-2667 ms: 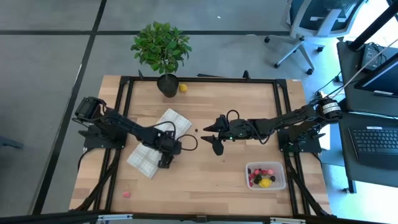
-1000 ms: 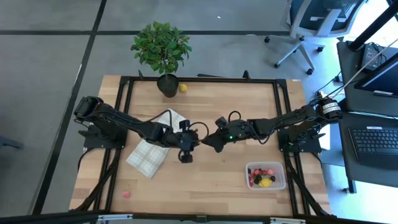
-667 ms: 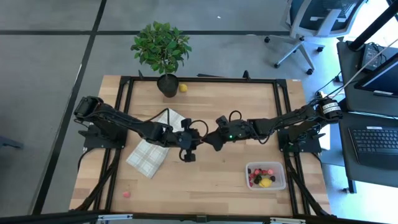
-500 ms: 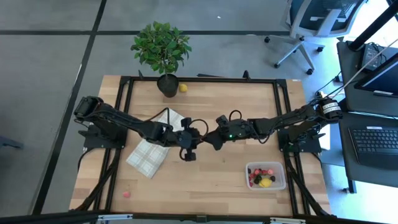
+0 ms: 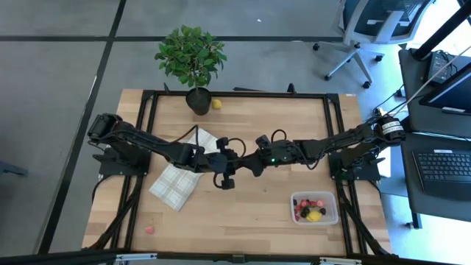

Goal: Pick and placing Produce into tupperware
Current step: Put the top pink peach into the transparent bin, then put the pink peach into the transparent bin

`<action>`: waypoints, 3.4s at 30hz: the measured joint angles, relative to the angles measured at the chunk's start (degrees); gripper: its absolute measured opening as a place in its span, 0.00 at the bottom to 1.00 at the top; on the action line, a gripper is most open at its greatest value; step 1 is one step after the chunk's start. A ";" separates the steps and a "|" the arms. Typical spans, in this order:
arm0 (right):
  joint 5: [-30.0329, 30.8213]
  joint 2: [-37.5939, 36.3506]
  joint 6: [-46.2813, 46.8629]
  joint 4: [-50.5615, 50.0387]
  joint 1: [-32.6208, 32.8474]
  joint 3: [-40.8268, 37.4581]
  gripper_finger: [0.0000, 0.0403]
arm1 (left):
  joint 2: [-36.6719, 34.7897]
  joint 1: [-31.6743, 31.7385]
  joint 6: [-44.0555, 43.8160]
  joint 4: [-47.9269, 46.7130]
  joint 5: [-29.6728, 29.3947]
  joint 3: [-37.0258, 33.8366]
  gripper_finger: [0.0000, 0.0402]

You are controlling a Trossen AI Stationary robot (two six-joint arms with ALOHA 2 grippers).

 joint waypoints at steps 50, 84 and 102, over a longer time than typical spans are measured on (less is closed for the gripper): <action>-11.55 -0.23 16.54 -94.60 30.94 26.30 0.13 | -0.07 -0.58 -19.07 -10.13 23.40 0.09 0.59; -2.80 -0.26 16.36 -95.31 31.74 26.30 0.57 | -1.74 1.82 -18.15 -14.09 22.58 -0.03 0.58; 16.10 -0.22 -9.03 -71.86 15.45 28.69 0.57 | -17.33 -7.82 -18.36 -38.48 29.49 0.07 0.58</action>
